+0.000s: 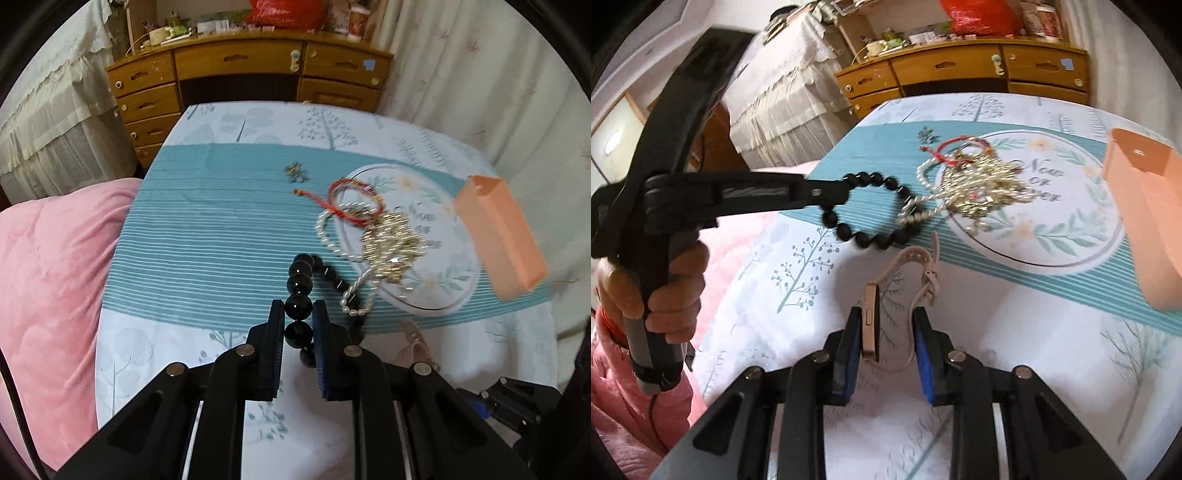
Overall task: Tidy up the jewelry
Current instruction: 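Carry bracelet and watch into the peach tray and open both tools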
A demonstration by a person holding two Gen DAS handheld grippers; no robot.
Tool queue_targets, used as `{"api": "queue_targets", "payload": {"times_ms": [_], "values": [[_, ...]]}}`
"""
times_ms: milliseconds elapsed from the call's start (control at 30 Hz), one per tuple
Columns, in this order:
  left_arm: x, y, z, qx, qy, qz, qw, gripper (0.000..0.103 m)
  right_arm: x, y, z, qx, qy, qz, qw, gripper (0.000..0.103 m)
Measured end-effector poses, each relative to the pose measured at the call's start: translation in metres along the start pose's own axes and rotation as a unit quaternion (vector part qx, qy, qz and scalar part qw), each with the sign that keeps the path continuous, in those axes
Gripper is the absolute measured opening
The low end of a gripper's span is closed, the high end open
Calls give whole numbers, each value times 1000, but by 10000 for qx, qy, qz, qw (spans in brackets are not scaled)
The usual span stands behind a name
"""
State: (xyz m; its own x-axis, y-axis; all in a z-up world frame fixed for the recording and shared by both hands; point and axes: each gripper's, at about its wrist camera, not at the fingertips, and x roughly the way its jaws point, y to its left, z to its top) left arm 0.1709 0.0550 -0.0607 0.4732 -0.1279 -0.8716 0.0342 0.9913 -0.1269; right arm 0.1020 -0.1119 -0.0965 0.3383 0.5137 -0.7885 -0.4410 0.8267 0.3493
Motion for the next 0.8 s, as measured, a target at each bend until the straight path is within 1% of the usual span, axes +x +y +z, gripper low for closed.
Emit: {"api": "queue_targets", "payload": {"times_ms": [100,233,400,500,633,800], "values": [[-24,-5,-3,68,-204,-67,9997,13,-21,-4,-3,119,-139,-5,9998,27],[-51,-15,-2,192,-418,-264,9986,12,-46,-12,-1,205,-402,-106,9989,27],[-84,-37,5,485,-827,-383,9947,12,-85,-25,4,188,-798,-276,9962,27],[-98,-52,14,669,-1006,-596,9909,12,-106,-33,8,169,-1008,-382,9940,27],[-104,-78,29,894,-1141,-787,9863,13,-135,-47,17,182,-1310,-623,9893,27],[-100,-115,50,1181,-1321,-1119,9778,13,-161,-73,28,329,-1656,-994,9806,28]]}}
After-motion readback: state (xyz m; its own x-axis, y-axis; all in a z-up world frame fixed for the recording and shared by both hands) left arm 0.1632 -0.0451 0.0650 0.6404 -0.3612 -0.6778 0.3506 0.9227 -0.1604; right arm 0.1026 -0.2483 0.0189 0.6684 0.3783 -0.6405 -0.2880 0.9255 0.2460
